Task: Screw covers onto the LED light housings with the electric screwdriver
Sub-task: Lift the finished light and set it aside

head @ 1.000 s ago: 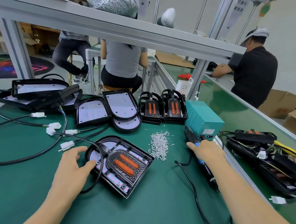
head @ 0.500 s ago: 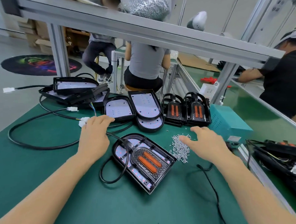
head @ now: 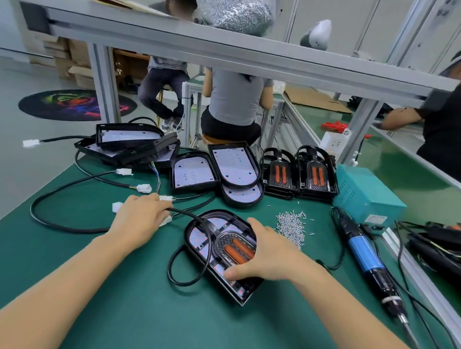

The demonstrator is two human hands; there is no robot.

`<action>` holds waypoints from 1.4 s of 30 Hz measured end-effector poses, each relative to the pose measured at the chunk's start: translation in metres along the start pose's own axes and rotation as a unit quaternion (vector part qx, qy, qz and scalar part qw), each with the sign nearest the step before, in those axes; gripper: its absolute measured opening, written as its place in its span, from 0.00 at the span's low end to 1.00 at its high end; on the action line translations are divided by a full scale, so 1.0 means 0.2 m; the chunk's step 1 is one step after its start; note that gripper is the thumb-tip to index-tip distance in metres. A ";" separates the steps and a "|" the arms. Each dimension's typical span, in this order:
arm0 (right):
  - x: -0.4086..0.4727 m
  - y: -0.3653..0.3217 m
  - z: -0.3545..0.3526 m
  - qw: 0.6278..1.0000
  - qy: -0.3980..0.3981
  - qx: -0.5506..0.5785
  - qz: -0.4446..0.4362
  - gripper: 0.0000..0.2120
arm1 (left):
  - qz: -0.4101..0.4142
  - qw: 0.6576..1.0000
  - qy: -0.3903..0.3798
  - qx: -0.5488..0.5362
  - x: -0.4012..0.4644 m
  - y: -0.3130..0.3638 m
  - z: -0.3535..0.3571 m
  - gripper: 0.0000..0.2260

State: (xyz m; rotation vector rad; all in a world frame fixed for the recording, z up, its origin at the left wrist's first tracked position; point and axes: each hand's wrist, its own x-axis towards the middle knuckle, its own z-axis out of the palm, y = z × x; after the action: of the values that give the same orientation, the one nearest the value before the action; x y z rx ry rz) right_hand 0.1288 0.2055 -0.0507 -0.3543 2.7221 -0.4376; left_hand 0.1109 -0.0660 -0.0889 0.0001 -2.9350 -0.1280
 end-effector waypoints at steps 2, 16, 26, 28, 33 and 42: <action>0.01 0.00 0.00 1.000 0.000 0.007 0.003 0.63 | -0.031 0.997 -0.012 -0.077 -0.04 0.01 -0.03 0.13; 0.05 0.07 -0.02 0.992 0.004 0.125 0.030 0.43 | -0.209 0.791 -0.059 -0.572 -0.35 0.30 -0.01 0.23; 0.03 0.08 -0.02 0.971 -0.026 0.230 0.052 0.41 | -0.135 0.958 -0.095 -0.232 -0.45 0.38 0.01 0.63; 0.01 0.08 -0.04 0.952 -0.059 0.295 0.060 0.45 | -0.121 0.958 -0.087 -0.246 -0.45 0.38 0.01 0.62; -0.01 0.06 -0.07 0.950 -0.088 0.291 0.064 0.38 | -0.053 0.959 -0.068 -0.271 -0.45 0.44 0.01 0.56; 0.02 0.09 -0.01 0.936 -0.081 0.335 0.064 0.31 | 0.015 0.934 -0.077 -0.349 -0.42 0.42 0.01 0.52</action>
State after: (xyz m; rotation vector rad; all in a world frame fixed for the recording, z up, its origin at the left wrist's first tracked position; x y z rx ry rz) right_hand 0.1215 0.2218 -0.0569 -0.0201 2.2406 -1.1853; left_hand 0.1935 0.0182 -0.1010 -0.1682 -2.8586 -1.1968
